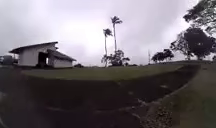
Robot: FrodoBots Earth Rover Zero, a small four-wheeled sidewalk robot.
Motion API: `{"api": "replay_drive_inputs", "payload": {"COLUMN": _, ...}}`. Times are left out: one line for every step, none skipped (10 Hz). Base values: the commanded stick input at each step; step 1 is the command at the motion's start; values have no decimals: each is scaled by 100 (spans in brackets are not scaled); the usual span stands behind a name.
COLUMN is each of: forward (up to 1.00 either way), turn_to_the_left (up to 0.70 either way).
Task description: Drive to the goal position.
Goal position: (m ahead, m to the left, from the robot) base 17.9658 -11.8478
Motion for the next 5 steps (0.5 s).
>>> {"api": "replay_drive_inputs", "payload": {"forward": 100, "turn_to_the_left": -40}}
{"api": "replay_drive_inputs", "payload": {"forward": 100, "turn_to_the_left": -35}}
{"api": "replay_drive_inputs", "payload": {"forward": 100, "turn_to_the_left": -9}}
{"api": "replay_drive_inputs", "payload": {"forward": 100, "turn_to_the_left": -38}}
{"api": "replay_drive_inputs", "payload": {"forward": 100, "turn_to_the_left": -40}}
